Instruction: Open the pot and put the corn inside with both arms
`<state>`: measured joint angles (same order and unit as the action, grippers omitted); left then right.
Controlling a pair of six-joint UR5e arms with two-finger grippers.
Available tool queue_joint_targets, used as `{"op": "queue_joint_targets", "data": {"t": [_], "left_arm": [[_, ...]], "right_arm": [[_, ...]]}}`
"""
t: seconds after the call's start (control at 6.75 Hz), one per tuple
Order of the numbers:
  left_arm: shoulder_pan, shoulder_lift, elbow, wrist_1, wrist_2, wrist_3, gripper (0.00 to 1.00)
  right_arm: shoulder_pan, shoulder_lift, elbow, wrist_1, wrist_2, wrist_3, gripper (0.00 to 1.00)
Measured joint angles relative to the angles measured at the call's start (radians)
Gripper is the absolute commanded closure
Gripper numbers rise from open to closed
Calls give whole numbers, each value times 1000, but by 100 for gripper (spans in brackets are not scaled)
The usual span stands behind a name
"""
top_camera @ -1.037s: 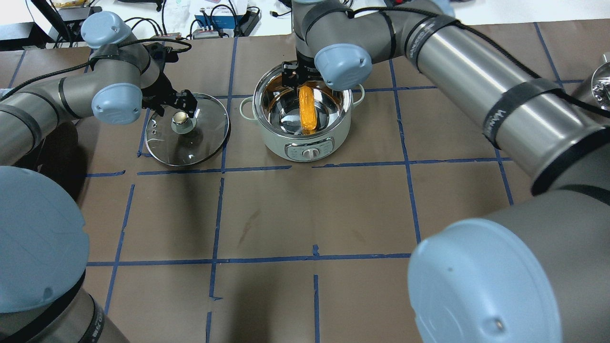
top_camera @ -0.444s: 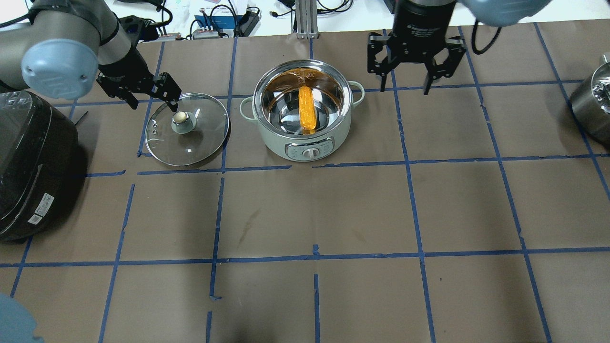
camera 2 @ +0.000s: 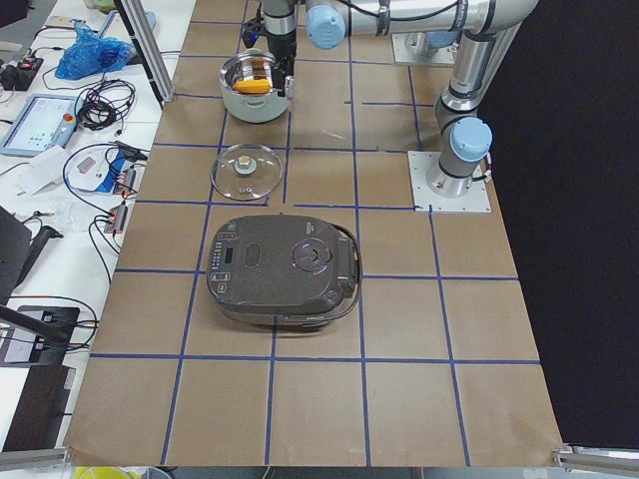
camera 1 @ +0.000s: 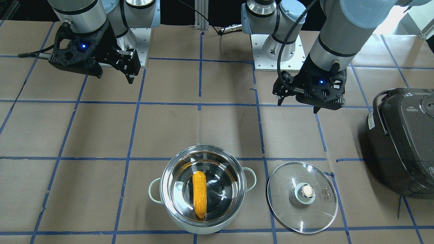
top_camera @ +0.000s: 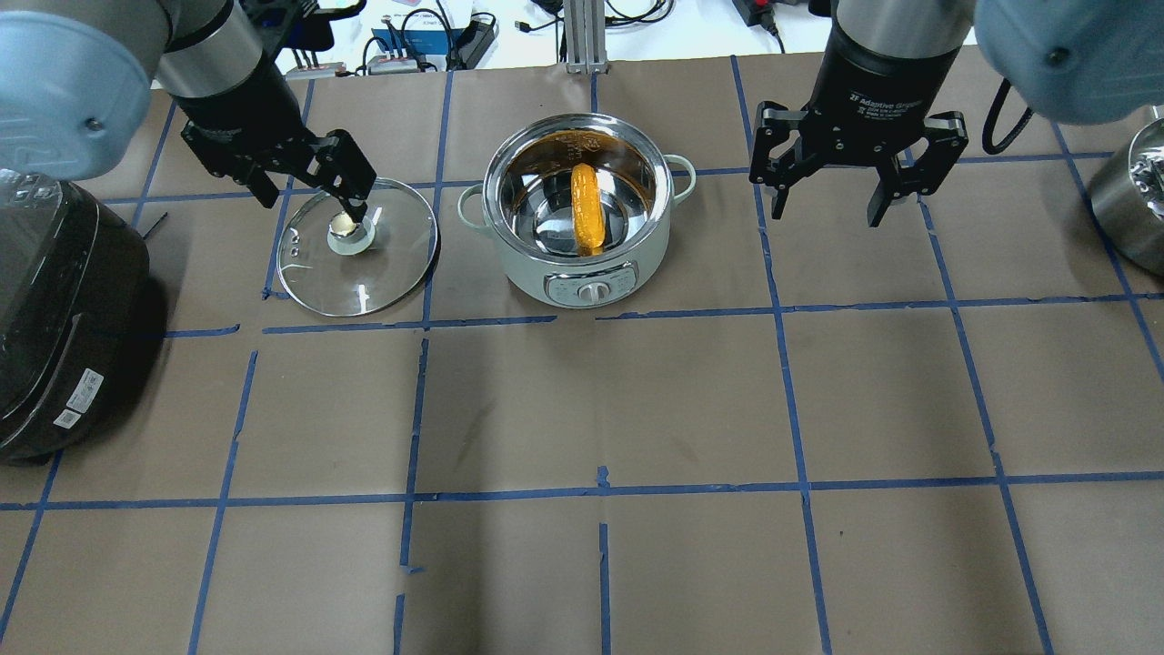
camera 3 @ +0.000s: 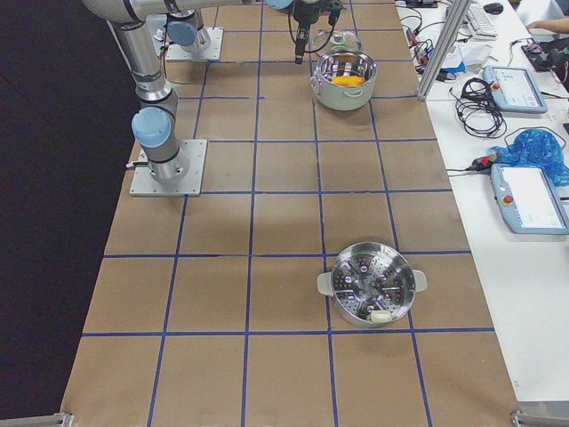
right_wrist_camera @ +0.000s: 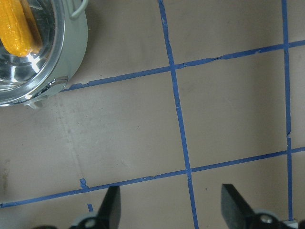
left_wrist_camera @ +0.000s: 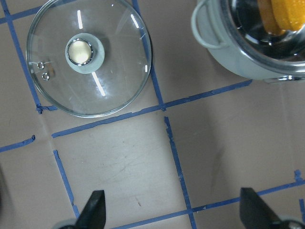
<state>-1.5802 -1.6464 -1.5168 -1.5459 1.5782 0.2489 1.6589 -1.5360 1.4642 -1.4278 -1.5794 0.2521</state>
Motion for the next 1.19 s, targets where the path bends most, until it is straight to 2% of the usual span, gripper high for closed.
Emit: {"op": "queue_joint_targets", "data": {"t": [0.3, 1.19], "left_arm": [[-29, 25, 6, -9, 2, -21, 0], [-20, 37, -9, -13, 3, -28, 0]], "right_arm": [[-3, -7, 6, -1, 0, -30, 0], [-8, -4, 4, -8, 8, -69, 0]]}}
